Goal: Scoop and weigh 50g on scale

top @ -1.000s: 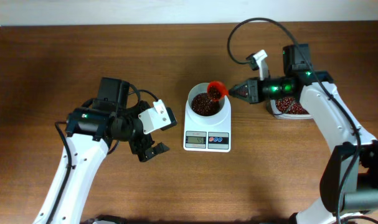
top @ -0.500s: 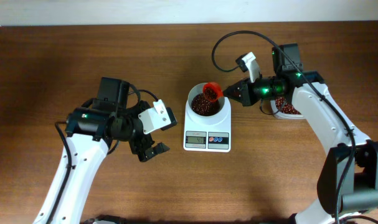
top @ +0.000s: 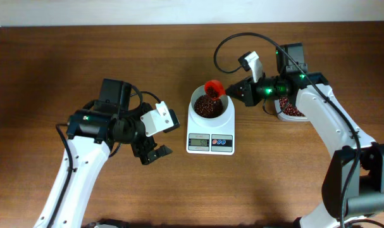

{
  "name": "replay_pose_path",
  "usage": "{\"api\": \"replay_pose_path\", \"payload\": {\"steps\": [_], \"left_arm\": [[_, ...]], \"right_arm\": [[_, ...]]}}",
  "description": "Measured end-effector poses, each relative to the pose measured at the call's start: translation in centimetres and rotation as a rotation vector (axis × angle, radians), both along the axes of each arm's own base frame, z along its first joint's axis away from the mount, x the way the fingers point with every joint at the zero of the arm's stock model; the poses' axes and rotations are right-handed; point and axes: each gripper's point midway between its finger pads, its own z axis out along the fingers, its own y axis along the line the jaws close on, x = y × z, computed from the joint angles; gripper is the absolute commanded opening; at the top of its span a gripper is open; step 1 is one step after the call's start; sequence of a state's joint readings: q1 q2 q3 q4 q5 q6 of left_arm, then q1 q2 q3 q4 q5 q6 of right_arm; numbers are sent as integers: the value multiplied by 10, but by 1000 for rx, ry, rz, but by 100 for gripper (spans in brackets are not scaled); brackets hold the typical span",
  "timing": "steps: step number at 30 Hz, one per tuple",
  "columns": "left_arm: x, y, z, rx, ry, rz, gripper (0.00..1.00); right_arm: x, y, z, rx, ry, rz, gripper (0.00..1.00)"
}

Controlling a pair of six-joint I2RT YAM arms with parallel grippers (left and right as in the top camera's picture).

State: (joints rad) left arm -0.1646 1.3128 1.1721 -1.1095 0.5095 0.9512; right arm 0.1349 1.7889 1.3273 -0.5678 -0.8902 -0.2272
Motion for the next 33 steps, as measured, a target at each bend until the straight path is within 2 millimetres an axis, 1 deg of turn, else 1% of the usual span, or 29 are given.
{"api": "replay_pose_path", "payload": {"steps": [2, 7, 21, 25, 30, 32, 33], "left_arm": [[0, 0, 0, 0, 0, 0, 99], [0, 0, 0, 0, 0, 0, 99], [0, 0, 0, 0, 0, 0, 99], [0, 0, 0, 0, 0, 0, 99], [0, 0, 0, 0, 0, 0, 99], [0, 0, 0, 0, 0, 0, 99], [0, 0, 0, 0, 0, 0, 99]], "right_arm": [[3, -4, -4, -28, 15, -34, 4], [-2, 2, 1, 14, 18, -1, 4], [-2, 2, 1, 11, 17, 0, 4], [-5, 5, 5, 53, 62, -6, 4], [-5, 6, 6, 59, 75, -13, 4], [-3, 1, 7, 74, 95, -34, 4], [-1, -6, 8, 86, 100, -49, 4]]}}
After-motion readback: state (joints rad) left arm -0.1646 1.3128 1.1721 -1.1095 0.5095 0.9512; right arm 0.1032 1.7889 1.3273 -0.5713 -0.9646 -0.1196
